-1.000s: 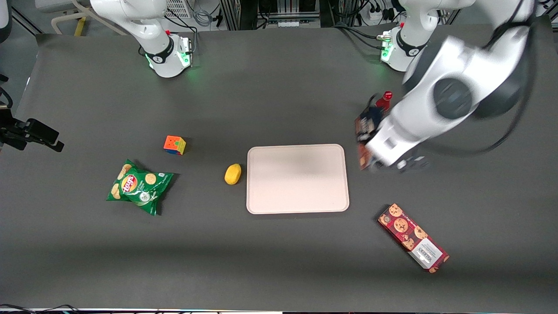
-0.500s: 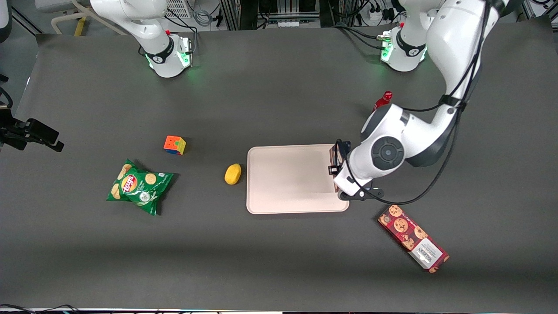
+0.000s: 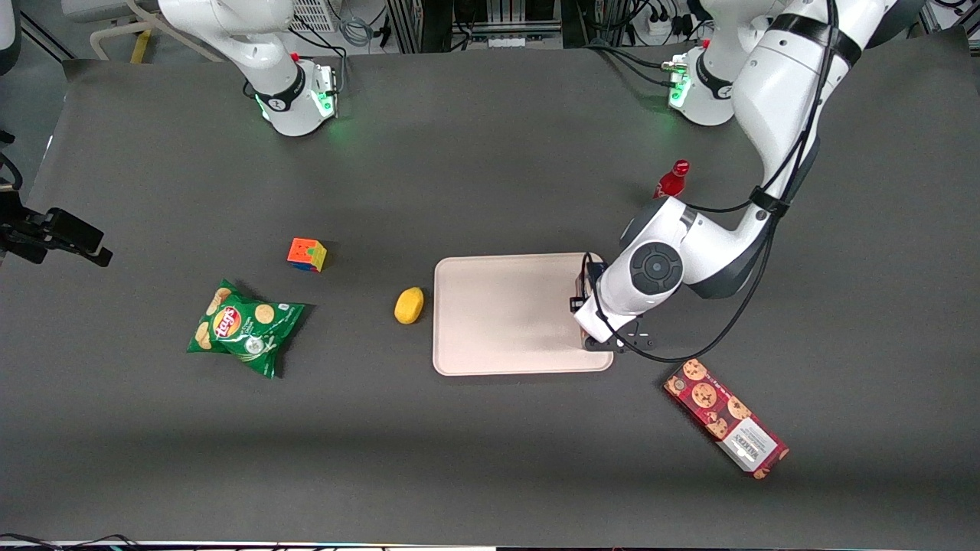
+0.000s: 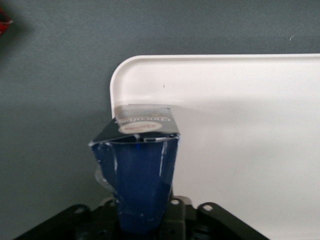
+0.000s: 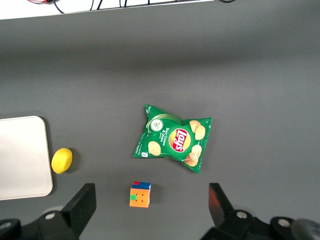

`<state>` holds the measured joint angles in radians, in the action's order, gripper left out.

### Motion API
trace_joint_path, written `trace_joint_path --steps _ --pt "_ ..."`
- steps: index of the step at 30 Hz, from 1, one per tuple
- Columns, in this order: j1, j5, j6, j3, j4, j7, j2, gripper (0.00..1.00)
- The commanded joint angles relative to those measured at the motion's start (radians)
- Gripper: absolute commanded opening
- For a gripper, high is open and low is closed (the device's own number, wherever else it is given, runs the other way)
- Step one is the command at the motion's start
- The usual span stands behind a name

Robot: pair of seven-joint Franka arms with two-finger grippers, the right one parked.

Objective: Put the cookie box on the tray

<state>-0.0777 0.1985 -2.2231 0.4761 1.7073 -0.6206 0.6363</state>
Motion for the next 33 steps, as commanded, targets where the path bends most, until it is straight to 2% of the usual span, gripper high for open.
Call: trace_joint_path --steps 1,7,13,18,22,28,31,33 --pt "-0.002 0.021 -0.003 0.001 0.003 -0.015 -0.017 1.00" --pt "0.007 0.015 0.086 -0.022 -0.038 -0.004 -0.107 1.00" --pt "0.015 -0.043 0.392 -0.062 -0.208 0.028 -0.204 1.00" --pt "0.015 -0.061 0.693 -0.143 -0.426 0.174 -0.276 1.00" --pt "0.015 -0.065 0.879 -0.230 -0.543 0.372 -0.317 1.00" --pt "0.015 -0.112 0.991 -0.413 -0.506 0.674 -0.443 1.00" --pt "0.015 -0.165 0.959 -0.517 -0.387 0.798 -0.522 1.00" --pt "0.015 -0.172 0.891 -0.551 -0.274 0.861 -0.578 1.00"
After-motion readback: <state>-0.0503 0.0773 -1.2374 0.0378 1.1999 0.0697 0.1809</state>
